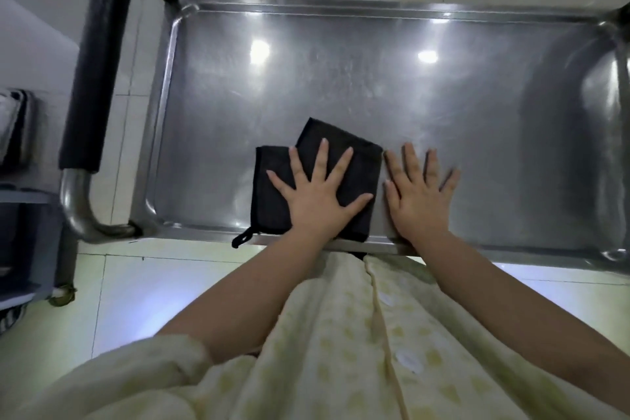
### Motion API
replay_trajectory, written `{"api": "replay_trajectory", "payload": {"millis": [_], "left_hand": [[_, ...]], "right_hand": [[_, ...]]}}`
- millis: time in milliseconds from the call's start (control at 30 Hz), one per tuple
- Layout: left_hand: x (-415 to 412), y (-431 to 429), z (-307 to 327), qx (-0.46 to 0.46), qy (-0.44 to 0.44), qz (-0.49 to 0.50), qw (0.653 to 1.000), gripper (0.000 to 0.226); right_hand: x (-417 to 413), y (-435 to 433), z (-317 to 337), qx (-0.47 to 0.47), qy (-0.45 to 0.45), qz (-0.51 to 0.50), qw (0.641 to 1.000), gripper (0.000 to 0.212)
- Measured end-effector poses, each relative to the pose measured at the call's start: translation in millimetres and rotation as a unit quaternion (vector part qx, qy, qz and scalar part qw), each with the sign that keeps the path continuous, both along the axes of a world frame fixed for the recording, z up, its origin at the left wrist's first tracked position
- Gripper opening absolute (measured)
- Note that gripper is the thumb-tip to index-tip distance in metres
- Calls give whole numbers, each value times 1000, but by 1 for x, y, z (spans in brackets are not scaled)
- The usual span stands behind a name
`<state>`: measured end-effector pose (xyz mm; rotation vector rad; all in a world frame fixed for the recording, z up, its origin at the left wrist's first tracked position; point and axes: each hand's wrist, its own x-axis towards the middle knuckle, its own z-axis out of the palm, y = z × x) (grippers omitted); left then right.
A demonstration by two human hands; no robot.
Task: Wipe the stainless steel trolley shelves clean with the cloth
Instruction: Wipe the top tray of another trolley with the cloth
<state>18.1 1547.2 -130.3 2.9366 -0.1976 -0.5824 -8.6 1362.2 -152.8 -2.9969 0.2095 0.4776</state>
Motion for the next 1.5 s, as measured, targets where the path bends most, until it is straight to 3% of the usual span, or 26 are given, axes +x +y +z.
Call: {"api": "replay_trajectory", "payload": {"millis": [233, 467, 633, 867, 1033, 1333, 1500], "left_hand": [[25, 131, -2, 18, -8, 109, 994, 86], [50, 187, -3, 27, -42, 45, 998, 88], [102, 129, -4, 25, -21, 47, 998, 89], [142, -55, -3, -7, -12, -103, 995, 89], [153, -59, -3, -11, -19, -156, 988, 87], [236, 109, -6, 2, -27, 39, 999, 86], [256, 106, -4, 29, -16, 56, 998, 88]], "right_hand": [[4, 7, 4, -4, 7, -12, 1000, 59], [6, 12, -2, -5, -9, -23, 1000, 58], [9, 10, -6, -2, -26, -20, 999, 58], [7, 5, -8, -9, -44, -16, 999, 61], [5, 1, -7, -12, -45, -24, 999, 64], [5, 8, -2, -17, -35, 2, 999, 56], [8, 10, -3, -31, -36, 8, 999, 55]]}}
